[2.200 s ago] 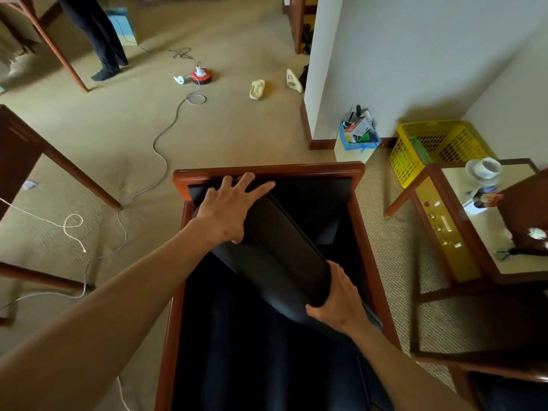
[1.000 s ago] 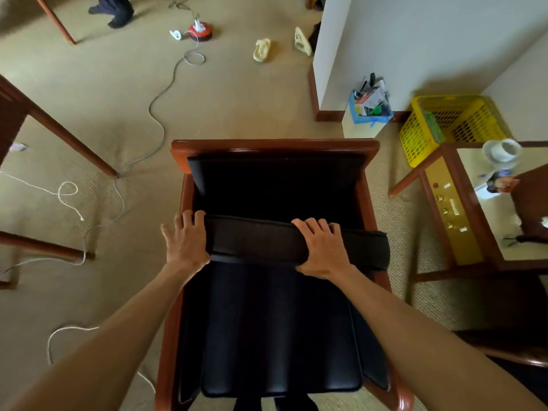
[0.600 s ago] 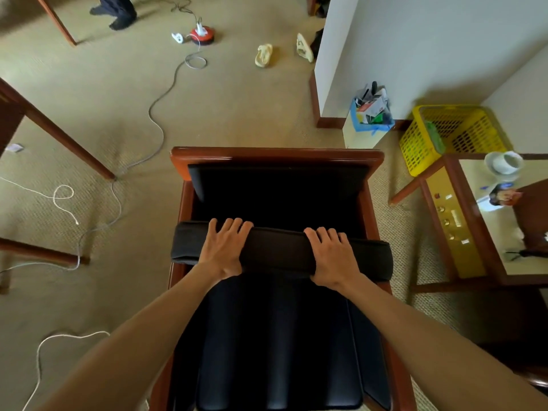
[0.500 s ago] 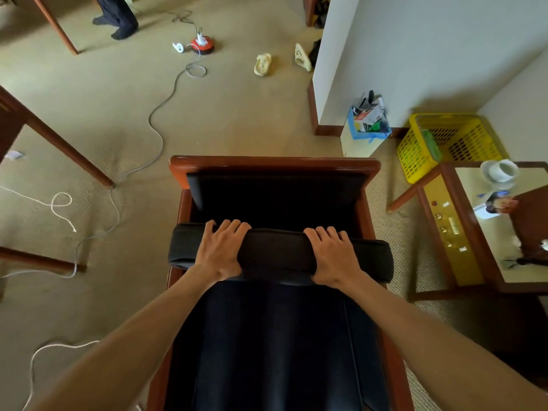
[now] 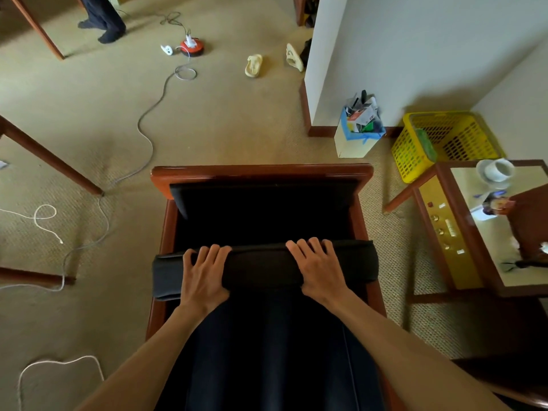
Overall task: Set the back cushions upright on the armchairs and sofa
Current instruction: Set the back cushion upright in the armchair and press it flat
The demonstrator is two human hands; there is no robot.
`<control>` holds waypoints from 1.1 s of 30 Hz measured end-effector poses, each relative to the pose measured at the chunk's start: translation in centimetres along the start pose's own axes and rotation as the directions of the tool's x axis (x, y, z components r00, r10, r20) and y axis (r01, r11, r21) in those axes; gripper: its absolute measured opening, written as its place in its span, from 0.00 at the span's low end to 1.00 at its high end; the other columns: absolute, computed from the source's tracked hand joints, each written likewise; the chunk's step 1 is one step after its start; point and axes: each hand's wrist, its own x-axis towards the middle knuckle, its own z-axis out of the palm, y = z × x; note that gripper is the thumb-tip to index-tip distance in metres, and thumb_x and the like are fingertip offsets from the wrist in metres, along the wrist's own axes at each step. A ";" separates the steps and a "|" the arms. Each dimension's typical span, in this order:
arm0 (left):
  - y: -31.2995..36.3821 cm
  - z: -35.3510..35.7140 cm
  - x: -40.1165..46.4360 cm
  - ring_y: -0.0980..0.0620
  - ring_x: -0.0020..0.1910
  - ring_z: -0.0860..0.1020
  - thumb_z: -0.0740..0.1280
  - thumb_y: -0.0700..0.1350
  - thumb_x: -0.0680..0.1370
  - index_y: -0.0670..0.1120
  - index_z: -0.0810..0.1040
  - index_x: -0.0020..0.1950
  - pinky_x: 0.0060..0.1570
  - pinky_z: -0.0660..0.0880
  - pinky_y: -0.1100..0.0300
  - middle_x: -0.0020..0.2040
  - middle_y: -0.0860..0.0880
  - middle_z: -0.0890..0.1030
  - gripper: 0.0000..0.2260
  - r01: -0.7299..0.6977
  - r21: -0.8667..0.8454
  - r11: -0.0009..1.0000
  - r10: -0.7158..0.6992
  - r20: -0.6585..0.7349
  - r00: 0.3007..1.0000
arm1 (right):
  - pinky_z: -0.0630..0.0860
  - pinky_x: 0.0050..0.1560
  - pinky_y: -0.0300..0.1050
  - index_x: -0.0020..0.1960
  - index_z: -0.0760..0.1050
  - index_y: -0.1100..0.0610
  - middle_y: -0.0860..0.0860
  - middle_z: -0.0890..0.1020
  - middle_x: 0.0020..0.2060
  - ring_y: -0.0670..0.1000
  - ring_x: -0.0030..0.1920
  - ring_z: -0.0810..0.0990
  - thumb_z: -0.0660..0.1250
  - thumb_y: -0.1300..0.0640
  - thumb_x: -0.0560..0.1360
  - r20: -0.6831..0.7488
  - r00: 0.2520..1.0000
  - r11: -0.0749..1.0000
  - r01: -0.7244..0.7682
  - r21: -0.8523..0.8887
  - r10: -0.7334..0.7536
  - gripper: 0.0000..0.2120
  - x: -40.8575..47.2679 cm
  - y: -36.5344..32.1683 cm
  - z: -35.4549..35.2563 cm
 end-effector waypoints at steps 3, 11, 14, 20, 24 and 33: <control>-0.3 -0.1 0.9 0.44 0.53 0.75 0.77 0.50 0.55 0.47 0.73 0.63 0.60 0.64 0.44 0.55 0.48 0.76 0.37 -0.007 0.029 1.000 0.006 0.028 1.000 | 0.70 0.64 0.57 0.70 0.64 0.53 0.51 0.75 0.59 0.56 0.59 0.73 0.79 0.55 0.54 0.020 0.999 0.999 -0.049 0.021 0.049 0.47 0.3 0.0 0.3; -1.7 -2.0 6.3 0.45 0.63 0.70 0.74 0.59 0.60 0.50 0.63 0.72 0.66 0.61 0.43 0.63 0.50 0.71 0.43 -0.072 0.089 0.993 0.056 0.171 0.984 | 0.61 0.72 0.58 0.77 0.58 0.51 0.55 0.71 0.66 0.58 0.67 0.69 0.80 0.48 0.57 0.025 0.994 0.994 -0.104 0.044 0.103 0.53 3.6 1.8 0.0; -1.4 -3.2 9.3 0.43 0.71 0.63 0.75 0.54 0.64 0.50 0.55 0.77 0.72 0.54 0.38 0.70 0.47 0.65 0.46 -0.019 0.077 0.997 -0.001 0.249 0.969 | 0.45 0.77 0.60 0.79 0.48 0.49 0.59 0.62 0.73 0.61 0.76 0.56 0.78 0.46 0.61 0.067 0.986 0.986 -0.156 0.063 0.151 0.56 5.9 2.9 -0.3; 0.2 -1.5 8.8 0.40 0.78 0.40 0.76 0.51 0.67 0.53 0.32 0.78 0.71 0.42 0.31 0.80 0.44 0.42 0.57 0.032 0.155 0.987 -0.068 0.233 0.970 | 0.38 0.74 0.65 0.80 0.40 0.50 0.60 0.49 0.78 0.61 0.79 0.42 0.79 0.44 0.64 0.085 0.970 0.970 -0.234 0.059 0.229 0.59 6.6 3.0 0.1; 1.1 -0.6 7.8 0.41 0.79 0.41 0.77 0.48 0.67 0.51 0.35 0.78 0.73 0.44 0.32 0.80 0.43 0.44 0.57 0.048 0.131 0.990 -0.068 0.155 0.986 | 0.38 0.74 0.64 0.80 0.40 0.50 0.60 0.51 0.78 0.61 0.79 0.42 0.79 0.45 0.64 0.088 0.970 0.971 -0.233 0.049 0.228 0.59 7.1 3.4 0.1; -0.2 -0.4 13.6 0.43 0.79 0.41 0.75 0.48 0.70 0.55 0.37 0.79 0.74 0.43 0.36 0.81 0.48 0.44 0.52 0.021 0.114 0.993 -0.041 0.179 0.983 | 0.41 0.75 0.64 0.79 0.41 0.50 0.61 0.48 0.78 0.63 0.78 0.42 0.78 0.43 0.65 0.155 0.960 0.969 -0.245 0.045 0.235 0.59 12.9 6.0 0.2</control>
